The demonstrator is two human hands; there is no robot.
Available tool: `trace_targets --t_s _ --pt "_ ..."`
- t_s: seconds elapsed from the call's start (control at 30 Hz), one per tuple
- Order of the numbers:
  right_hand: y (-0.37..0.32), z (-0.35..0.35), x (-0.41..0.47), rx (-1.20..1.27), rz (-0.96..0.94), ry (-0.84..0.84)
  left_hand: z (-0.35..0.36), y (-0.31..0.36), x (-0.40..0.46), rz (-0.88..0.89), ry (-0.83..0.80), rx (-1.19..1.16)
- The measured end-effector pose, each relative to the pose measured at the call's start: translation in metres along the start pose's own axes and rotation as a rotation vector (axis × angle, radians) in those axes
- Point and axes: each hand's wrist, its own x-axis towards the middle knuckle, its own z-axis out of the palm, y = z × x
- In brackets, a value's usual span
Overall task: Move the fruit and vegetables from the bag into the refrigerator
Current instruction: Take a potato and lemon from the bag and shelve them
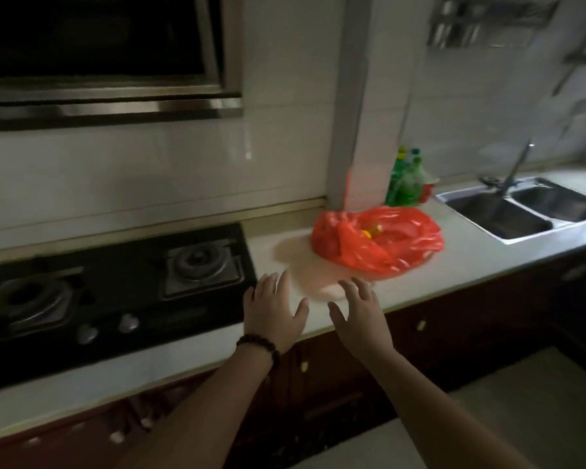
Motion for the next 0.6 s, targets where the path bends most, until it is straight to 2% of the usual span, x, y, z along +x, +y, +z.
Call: trace_targets --t_s 0.17,0.3,0.6 --pt "0.088 -0.049 0.027 -0.043 0.082 0.045 0.054 0.093 0.043 0.080 -0.053 -0.062" --pt "0.135 -0.073 0.046 -0.079 0.140 0.018 0.083 0.144 0.072 0.126 -0.074 -0.082" --pt "0.203 -0.077 0.112 -0.047 0.122 -0.009 0.133 0.193 0.138 0.139 -0.102 -0.076"
